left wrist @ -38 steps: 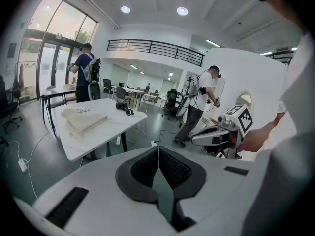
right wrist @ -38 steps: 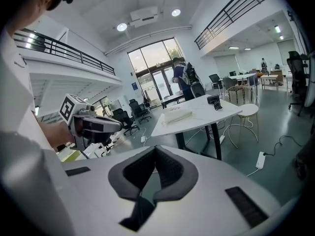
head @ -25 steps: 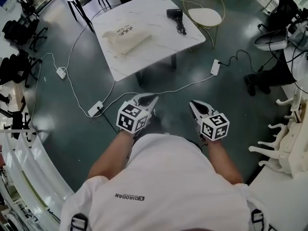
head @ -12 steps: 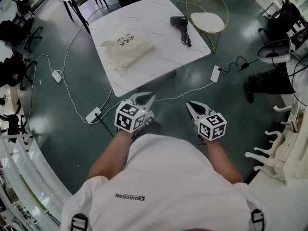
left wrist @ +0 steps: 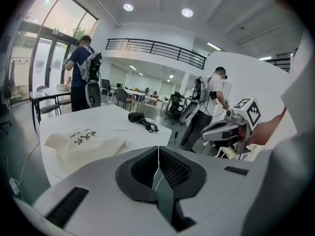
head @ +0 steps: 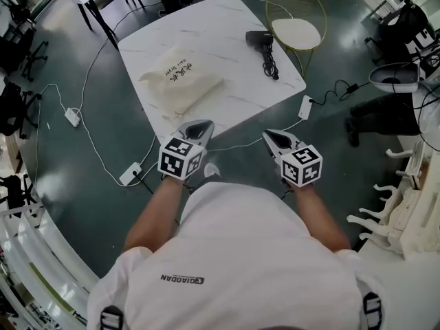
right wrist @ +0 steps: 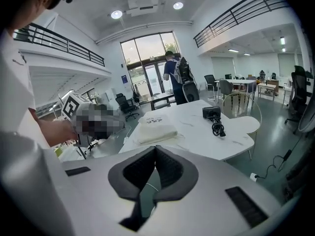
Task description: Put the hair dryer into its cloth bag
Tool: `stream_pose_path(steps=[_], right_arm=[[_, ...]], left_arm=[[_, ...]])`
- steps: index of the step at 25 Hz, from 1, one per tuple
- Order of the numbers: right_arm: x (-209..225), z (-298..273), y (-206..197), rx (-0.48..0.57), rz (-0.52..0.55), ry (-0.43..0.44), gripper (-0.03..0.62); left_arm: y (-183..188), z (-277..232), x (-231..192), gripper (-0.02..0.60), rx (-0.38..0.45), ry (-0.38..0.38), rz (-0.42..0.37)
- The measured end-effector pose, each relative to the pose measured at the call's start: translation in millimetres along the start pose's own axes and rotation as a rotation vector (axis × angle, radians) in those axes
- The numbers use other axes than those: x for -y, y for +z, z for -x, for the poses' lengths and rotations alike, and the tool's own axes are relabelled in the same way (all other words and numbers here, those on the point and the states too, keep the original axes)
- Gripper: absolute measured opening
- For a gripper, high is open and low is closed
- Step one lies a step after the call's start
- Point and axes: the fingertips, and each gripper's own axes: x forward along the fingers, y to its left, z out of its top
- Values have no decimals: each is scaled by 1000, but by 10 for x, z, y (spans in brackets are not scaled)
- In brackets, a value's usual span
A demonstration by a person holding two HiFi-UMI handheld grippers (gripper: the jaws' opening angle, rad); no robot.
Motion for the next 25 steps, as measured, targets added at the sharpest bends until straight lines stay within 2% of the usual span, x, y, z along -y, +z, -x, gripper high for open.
stream_pose_path(steps=[8,15,20,25], right_arm=[[189,-517,342,1,-5,-32,23],[543,-732,343,-43,-20,-75,23],[1006,-885,508,-46,10,-109,23],[1763,-1195,516,-86,-2,-181,25]], left_arm=[[146,-147,-581,31,-26,-8,-3],[138,-307,-791,31,-38,4,33],[150,-337,-900,31,-29,56,72],[136,-325,-1067,31,-29,153,136]])
